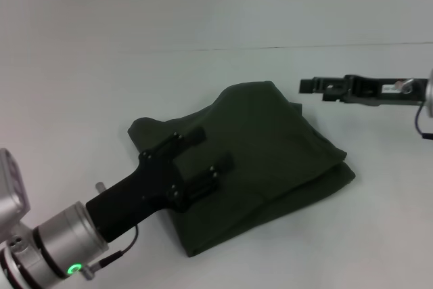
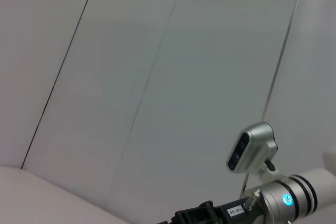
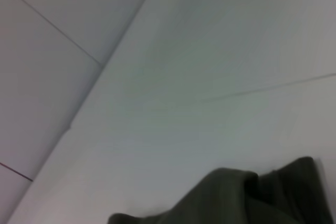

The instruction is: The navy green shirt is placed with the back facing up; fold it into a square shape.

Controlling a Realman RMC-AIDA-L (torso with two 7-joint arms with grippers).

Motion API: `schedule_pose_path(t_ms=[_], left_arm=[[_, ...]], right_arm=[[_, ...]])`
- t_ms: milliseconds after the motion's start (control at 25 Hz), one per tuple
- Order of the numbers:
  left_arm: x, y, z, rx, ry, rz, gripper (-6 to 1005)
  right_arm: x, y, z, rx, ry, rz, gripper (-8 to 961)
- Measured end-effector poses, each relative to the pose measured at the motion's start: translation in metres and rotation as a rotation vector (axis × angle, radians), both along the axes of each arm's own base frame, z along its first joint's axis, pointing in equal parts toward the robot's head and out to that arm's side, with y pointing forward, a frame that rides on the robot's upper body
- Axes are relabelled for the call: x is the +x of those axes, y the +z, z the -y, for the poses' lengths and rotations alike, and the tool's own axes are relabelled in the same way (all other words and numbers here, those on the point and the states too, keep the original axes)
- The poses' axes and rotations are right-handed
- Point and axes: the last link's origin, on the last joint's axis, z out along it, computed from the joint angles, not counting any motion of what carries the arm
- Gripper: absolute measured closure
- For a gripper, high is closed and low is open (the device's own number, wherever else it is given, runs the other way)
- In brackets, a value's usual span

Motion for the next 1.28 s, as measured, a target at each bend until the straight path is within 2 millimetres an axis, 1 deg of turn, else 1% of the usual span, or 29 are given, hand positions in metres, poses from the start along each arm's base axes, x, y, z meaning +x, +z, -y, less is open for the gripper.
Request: schedule_pose_path(t_ms=[280,440,840,960,1280], left_arm=[[-0.013,0.005,0.004,0.022,-0.014,-0.068,221],[-0.014,0.004,0.006,0.026,-0.026,-0.086,221],[-0.014,0.004,0.005,0.033,-0.018,-0.088,220],[-0.014,0.003,0.004,0.033,-0.018,-0.087,220],[-0.013,0.003,0.002,0.036,-0.015,-0.091,221]], right_arm=[[0.004,-0.016,0.000,-0.035,-0.028,0.069,40],[0.004,-0.024,0.001,-0.042,-0.032,0.088,41],[-0.001,-0.041,0.001,-0.055,-0.021,0.121,39],[-0.002,-0.045,0.002,-0.057,-0.019,0.123,182],[-0.004,-0.047,0.001,-0.046,-0.015,0.126,364]])
